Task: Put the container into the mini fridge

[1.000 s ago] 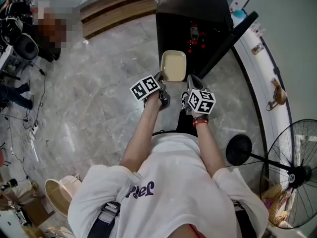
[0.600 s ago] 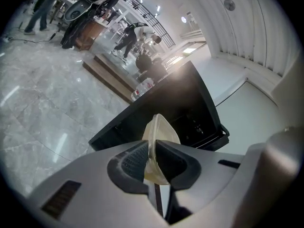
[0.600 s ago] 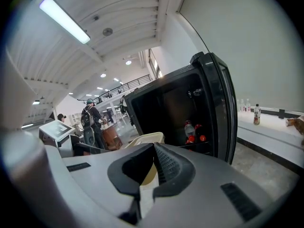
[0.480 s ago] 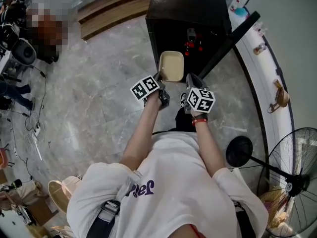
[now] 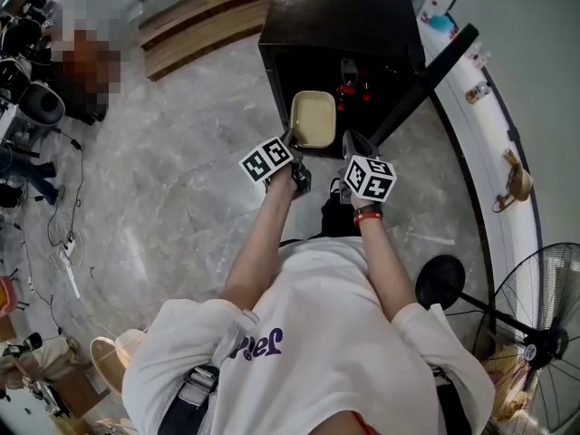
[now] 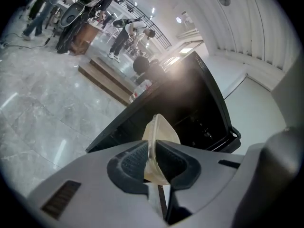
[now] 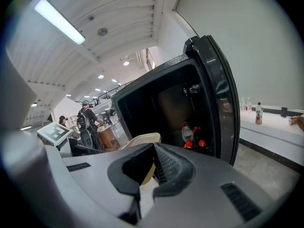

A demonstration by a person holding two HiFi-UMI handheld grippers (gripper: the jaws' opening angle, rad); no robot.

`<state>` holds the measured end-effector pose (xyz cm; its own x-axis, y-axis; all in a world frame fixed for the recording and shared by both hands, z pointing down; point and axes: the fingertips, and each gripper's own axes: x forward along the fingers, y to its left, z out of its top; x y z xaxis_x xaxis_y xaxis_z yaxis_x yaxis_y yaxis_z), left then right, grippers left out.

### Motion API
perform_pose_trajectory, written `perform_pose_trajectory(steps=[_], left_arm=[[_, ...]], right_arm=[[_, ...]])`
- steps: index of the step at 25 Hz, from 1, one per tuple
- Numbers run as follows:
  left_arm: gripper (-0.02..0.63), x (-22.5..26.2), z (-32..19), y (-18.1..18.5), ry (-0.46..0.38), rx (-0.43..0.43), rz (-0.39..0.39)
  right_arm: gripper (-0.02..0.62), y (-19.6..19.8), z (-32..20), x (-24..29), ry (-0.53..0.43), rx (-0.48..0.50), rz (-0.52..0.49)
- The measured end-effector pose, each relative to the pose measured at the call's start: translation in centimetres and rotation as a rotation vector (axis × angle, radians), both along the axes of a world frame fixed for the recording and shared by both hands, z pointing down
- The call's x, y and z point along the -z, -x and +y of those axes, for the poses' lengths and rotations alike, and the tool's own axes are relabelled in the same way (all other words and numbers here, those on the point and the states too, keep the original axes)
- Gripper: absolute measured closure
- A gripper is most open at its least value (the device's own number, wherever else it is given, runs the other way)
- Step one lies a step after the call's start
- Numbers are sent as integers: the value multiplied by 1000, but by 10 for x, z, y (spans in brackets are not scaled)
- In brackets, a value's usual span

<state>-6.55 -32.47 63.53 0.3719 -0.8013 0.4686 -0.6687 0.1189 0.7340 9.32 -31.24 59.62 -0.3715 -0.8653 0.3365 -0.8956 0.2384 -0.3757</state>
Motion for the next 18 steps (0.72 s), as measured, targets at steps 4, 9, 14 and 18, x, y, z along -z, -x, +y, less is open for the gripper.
perform_pose_trajectory(steps=[4, 9, 14, 18], left_arm=[[545, -11, -14, 0, -8, 4, -2], [545, -26, -30, -6, -6, 11, -3], [543, -37, -50, -9, -5, 20, -4], [543, -46, -63, -13, 2, 25, -4]], right_arm=[[580, 2, -11, -9, -2, 9, 4], [580, -4, -28, -19, -10, 7, 4], [580, -7, -48, -27, -11, 12, 1], [580, -9, -60, -29, -16, 15, -3]])
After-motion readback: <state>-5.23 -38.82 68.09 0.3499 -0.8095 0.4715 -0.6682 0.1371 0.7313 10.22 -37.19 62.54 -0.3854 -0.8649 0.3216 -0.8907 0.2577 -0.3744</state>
